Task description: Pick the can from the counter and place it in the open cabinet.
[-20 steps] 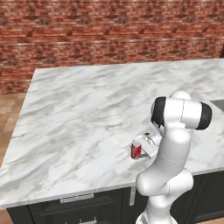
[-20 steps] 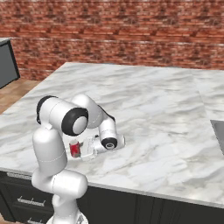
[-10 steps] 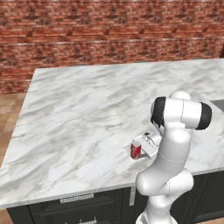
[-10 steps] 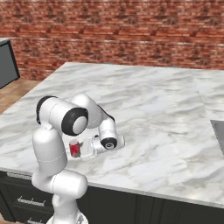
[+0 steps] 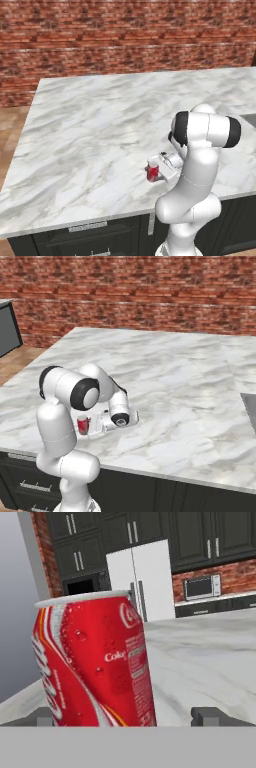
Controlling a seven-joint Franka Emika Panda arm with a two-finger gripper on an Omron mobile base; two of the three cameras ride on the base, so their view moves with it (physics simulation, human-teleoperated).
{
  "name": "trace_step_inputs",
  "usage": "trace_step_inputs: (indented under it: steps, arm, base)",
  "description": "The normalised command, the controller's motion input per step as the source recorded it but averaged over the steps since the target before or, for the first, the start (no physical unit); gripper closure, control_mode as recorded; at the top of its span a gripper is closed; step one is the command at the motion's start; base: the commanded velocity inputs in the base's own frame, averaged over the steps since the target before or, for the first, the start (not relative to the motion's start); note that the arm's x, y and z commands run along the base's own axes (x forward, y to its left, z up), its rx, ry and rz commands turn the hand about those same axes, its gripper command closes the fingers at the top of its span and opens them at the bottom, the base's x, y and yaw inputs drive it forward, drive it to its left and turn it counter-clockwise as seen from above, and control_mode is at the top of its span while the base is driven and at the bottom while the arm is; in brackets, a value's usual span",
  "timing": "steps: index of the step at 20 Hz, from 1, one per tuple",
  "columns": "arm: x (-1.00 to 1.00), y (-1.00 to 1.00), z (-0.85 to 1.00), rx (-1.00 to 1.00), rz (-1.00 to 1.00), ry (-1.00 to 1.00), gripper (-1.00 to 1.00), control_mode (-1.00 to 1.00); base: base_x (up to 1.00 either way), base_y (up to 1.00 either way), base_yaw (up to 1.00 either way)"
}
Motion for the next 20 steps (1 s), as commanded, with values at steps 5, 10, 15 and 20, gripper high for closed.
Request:
trace_step_inputs:
  steps: [5,10,15,20]
  arm:
    - [0.00,0.26,0.00,0.00,0.00,0.00,-1.00,-1.00]
    - [0.00,0.17,0.00,0.00,-0.01,0.00,1.00,-1.00]
    - [-0.42,0.00,0.54,0.00,-0.06,0.00,1.00,-1.00]
    - [-0.43,0.00,0.94,0.00,0.00,0.00,1.00,-1.00]
  base:
    - [0.00,0.00,0.00]
    - [0.00,0.00,0.00]
    - [0.00,0.00,0.00]
    - [0.00,0.00,0.00]
